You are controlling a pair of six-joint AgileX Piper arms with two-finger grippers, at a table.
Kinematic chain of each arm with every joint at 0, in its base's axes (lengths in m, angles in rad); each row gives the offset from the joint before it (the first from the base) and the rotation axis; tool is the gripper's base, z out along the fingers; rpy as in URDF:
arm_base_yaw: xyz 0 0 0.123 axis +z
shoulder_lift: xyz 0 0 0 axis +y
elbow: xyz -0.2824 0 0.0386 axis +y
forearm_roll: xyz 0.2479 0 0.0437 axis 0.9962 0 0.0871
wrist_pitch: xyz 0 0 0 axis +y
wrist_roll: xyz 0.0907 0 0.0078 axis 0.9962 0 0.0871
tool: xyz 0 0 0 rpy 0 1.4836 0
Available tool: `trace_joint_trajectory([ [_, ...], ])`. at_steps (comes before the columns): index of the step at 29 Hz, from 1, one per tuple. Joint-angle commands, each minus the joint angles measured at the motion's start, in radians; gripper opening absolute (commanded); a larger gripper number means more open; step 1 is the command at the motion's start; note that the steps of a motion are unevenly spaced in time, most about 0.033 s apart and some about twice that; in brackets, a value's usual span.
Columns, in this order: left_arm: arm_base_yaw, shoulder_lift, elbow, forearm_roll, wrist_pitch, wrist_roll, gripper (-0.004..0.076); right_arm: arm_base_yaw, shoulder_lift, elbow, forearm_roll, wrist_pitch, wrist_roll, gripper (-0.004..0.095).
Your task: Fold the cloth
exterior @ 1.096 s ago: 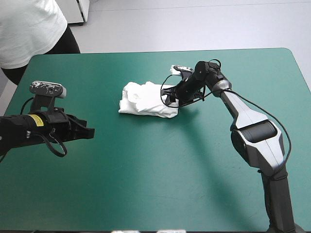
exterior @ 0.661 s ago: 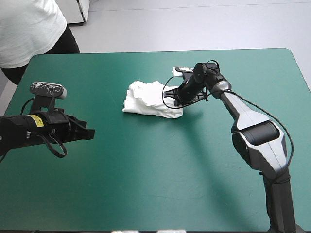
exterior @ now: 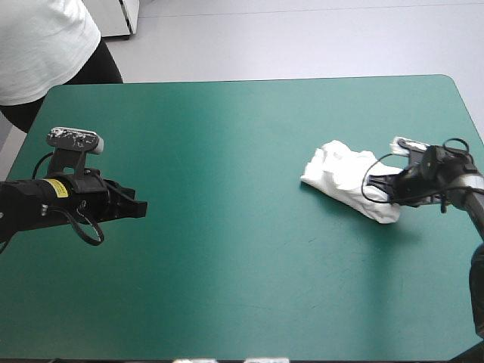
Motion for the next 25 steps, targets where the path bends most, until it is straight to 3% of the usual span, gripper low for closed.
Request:
trace_joint_trajectory([
  [1,-0.002,-0.014,-0.024,-0.02,-0.035,0.0,-0.001,-0.115,-0.144,0.075,-0.067,-0.025,-0.023,-0.0017],
  [9,-0.002,-0.014,-0.024,-0.022,-0.049,0.0,-0.001,-0.392,-0.344,0.25,-0.077,-0.01,-0.077,-0.0017],
  [15,-0.002,-0.014,-0.024,-0.022,-0.059,0.0,-0.001,-0.416,-0.375,0.267,-0.089,-0.012,-0.108,-0.0007],
  [17,-0.002,-0.014,-0.024,-0.022,-0.059,0.0,-0.001,-0.416,-0.375,0.267,-0.089,0.011,-0.146,0.0076],
  [22,-0.002,-0.014,-0.024,-0.022,-0.07,0.009,-0.001,-0.416,-0.377,0.261,-0.101,0.071,-0.144,0.0546],
  [24,-0.002,-0.014,-0.024,-0.022,-0.072,0.009,-0.001,-0.416,-0.395,0.249,-0.099,0.088,-0.113,0.0659],
  [25,-0.002,-0.014,-0.024,-0.022,-0.072,0.009,-0.001,-0.416,-0.412,0.241,-0.099,0.099,-0.104,0.0661],
])
